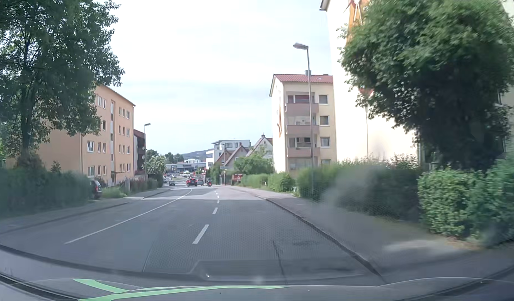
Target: Follow the waypoints while adhering to traffic rules and regulations
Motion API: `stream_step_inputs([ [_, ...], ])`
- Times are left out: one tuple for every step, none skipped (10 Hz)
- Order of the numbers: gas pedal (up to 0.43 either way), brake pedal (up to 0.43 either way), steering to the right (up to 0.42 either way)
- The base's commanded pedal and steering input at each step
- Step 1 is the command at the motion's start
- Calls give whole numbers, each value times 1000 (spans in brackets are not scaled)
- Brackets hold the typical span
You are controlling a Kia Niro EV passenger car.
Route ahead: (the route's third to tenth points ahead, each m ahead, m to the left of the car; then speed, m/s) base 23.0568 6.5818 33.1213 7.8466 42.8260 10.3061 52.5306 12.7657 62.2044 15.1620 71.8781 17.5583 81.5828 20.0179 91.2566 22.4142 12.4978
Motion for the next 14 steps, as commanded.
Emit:
stream_step_inputs([
  [0,0,-22],
  [0,0,-23],
  [0,0,-23],
  [8,0,-23],
  [8,0,-24],
  [8,0,-24],
  [8,0,-24],
  [8,0,-24],
  [8,0,-24],
  [8,0,-24],
  [8,0,-24],
  [8,0,-24],
  [8,0,-23],
  [8,0,-23],
])
